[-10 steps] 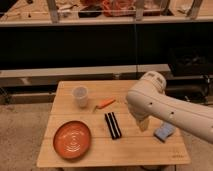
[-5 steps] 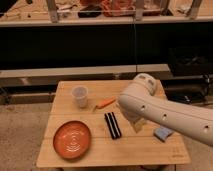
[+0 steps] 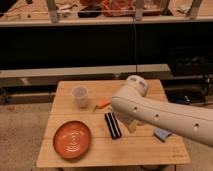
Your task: Pick up the ceramic bowl
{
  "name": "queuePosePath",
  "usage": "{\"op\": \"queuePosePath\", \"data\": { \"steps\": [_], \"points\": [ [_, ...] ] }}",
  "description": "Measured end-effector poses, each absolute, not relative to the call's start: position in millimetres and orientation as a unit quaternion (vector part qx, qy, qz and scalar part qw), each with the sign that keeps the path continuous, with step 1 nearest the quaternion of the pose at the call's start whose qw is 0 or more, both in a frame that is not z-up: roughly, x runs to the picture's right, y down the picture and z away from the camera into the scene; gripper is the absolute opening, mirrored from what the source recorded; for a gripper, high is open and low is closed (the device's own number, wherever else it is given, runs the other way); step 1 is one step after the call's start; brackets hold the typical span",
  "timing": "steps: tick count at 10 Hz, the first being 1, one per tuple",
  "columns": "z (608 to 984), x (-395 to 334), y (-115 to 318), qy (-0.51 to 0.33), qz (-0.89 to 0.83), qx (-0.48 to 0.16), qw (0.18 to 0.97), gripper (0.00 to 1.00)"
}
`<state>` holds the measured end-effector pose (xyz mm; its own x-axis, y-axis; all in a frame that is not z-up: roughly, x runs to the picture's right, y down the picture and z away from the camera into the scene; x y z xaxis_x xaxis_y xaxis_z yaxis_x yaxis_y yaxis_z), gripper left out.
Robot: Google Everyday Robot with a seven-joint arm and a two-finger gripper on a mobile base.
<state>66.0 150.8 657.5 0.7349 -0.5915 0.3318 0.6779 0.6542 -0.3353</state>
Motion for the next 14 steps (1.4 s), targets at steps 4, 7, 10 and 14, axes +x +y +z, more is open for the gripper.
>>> {"op": "queuePosePath", "data": {
  "steps": [4, 7, 10, 14],
  "points": [
    [660.0, 38.5, 161.2, -0.115, -0.403, -0.216, 0.882, 0.80],
    [662.3, 10.7, 165.7, -0.124, -0.435, -0.209, 0.867, 0.80],
    [667.9, 1.9, 172.3, -0.133, -0.455, -0.208, 0.856, 0.80],
    [685.0, -18.4, 188.3, -0.153, -0.480, -0.209, 0.838, 0.80]
  ]
}}
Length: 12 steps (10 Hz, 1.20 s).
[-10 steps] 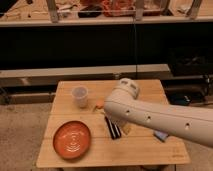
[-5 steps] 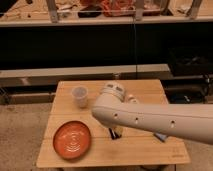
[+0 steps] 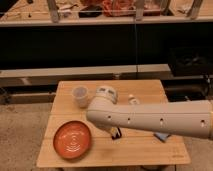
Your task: Pick up the ceramic bowl
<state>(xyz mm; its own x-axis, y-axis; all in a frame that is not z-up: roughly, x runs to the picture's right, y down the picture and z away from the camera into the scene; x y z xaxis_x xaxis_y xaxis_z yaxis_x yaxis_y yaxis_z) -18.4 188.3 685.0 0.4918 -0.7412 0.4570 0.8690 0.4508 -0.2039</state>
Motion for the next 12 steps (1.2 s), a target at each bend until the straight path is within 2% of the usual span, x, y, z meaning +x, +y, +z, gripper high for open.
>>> {"op": "queuePosePath", "data": {
  "steps": [4, 12],
  "points": [
    [707.8, -41.0, 209.7, -0.176, -0.506, -0.203, 0.820, 0.80],
    [726.0, -60.5, 227.4, -0.196, -0.542, -0.195, 0.793, 0.80]
  ]
}}
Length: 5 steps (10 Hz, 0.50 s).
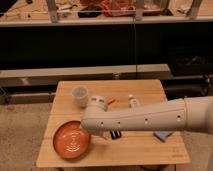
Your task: Pick up the ceramic bowl
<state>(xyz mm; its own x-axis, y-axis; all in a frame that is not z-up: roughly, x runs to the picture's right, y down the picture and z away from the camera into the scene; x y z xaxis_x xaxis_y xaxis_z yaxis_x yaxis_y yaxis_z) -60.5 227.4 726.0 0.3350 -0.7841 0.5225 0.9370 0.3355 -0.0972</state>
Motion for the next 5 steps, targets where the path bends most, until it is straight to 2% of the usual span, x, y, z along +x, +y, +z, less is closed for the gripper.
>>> {"op": "queuePosePath", "data": {
  "steps": [5],
  "points": [
    [741.5, -71.6, 239.8, -0.211, -0.560, -0.189, 0.779, 0.80]
  ]
}}
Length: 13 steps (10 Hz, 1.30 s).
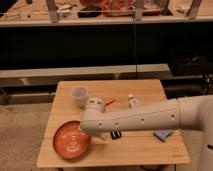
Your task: Pick up the ceramic bowl
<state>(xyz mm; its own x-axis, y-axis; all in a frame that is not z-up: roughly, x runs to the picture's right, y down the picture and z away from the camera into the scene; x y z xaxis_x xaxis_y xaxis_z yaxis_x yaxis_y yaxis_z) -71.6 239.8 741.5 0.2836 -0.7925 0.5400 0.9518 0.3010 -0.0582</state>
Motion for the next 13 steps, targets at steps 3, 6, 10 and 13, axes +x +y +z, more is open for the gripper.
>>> {"op": "queuePosePath", "data": {
  "steps": [3, 6, 10, 13],
  "points": [
    [750.7, -74.0, 246.4, -0.222, -0.567, -0.185, 0.772, 0.80],
    [763.0, -77.1, 254.6, -0.235, -0.576, -0.182, 0.761, 0.80],
    [775.6, -86.5, 263.1, -0.250, -0.587, -0.183, 0.748, 0.80],
    [780.0, -92.7, 267.3, -0.256, -0.597, -0.183, 0.738, 0.80]
  ]
}}
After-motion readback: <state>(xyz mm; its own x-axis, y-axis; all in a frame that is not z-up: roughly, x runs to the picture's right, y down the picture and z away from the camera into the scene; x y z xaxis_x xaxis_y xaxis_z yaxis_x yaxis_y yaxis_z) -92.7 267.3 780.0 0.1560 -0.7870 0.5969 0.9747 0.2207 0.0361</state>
